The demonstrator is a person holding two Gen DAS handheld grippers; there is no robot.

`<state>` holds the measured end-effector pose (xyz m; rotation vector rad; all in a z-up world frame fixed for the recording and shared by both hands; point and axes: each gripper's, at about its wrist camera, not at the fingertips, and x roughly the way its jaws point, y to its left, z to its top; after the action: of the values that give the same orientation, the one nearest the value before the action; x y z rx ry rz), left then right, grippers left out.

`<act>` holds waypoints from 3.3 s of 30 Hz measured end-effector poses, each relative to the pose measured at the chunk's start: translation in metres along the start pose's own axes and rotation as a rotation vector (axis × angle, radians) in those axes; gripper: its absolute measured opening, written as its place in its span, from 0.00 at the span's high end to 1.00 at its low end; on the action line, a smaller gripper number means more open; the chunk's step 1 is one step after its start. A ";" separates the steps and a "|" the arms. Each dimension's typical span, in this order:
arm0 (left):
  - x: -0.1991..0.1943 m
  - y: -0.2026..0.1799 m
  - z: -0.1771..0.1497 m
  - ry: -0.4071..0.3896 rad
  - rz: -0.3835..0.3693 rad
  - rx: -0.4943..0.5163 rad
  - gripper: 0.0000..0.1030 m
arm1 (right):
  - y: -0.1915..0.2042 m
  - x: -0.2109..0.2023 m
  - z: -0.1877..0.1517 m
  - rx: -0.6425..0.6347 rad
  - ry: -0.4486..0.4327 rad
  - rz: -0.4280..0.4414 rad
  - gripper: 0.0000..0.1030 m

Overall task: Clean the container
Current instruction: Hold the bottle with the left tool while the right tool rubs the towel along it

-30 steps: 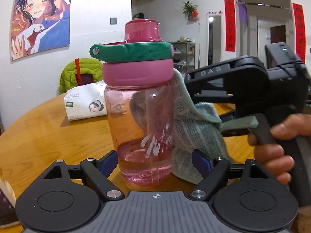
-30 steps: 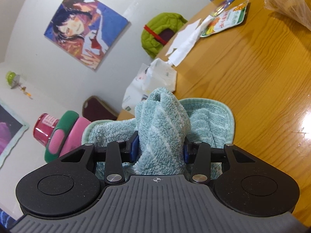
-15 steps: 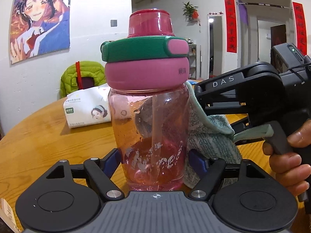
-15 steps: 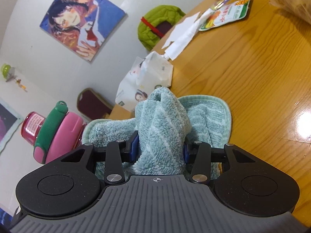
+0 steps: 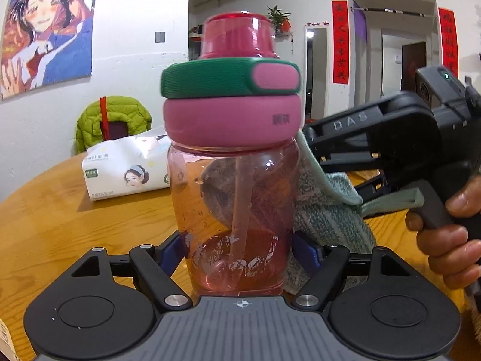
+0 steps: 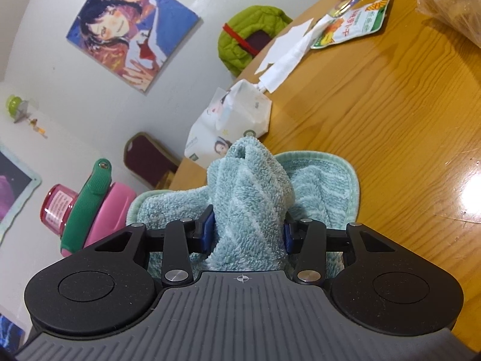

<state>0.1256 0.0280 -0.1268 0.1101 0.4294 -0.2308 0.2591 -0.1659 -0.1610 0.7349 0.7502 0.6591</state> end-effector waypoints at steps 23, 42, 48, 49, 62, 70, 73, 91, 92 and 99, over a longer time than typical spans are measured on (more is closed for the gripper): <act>0.000 0.000 -0.001 -0.007 0.005 -0.004 0.31 | 0.005 -0.024 0.002 -0.004 -0.072 0.114 0.52; 0.007 0.000 0.001 -0.012 0.007 -0.004 0.31 | -0.003 -0.017 -0.001 0.015 -0.038 0.007 0.56; 0.000 -0.005 0.001 0.014 0.059 -0.051 0.21 | -0.002 -0.016 -0.002 -0.013 -0.048 -0.020 0.54; -0.002 -0.005 0.002 0.030 0.069 -0.086 0.19 | -0.002 -0.016 -0.002 -0.018 -0.049 -0.025 0.54; 0.001 -0.024 -0.006 0.087 0.104 -0.067 0.23 | 0.002 -0.009 -0.006 -0.050 -0.022 -0.067 0.54; 0.002 -0.014 -0.003 0.031 0.088 -0.045 0.31 | 0.006 -0.004 -0.008 -0.062 0.008 -0.087 0.54; 0.004 -0.012 -0.003 0.029 0.081 -0.048 0.31 | 0.008 -0.004 -0.009 -0.073 0.010 -0.096 0.54; 0.009 -0.007 -0.002 0.027 0.068 -0.055 0.31 | 0.002 -0.008 -0.006 -0.001 -0.009 0.000 0.57; 0.009 -0.007 -0.002 0.027 0.068 -0.055 0.31 | 0.002 -0.008 -0.005 -0.002 -0.009 -0.002 0.56; 0.006 -0.008 -0.001 0.027 0.066 -0.058 0.31 | 0.003 -0.006 -0.004 -0.010 -0.004 -0.012 0.55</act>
<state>0.1291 0.0192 -0.1305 0.0708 0.4585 -0.1524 0.2516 -0.1673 -0.1581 0.7217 0.7466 0.6497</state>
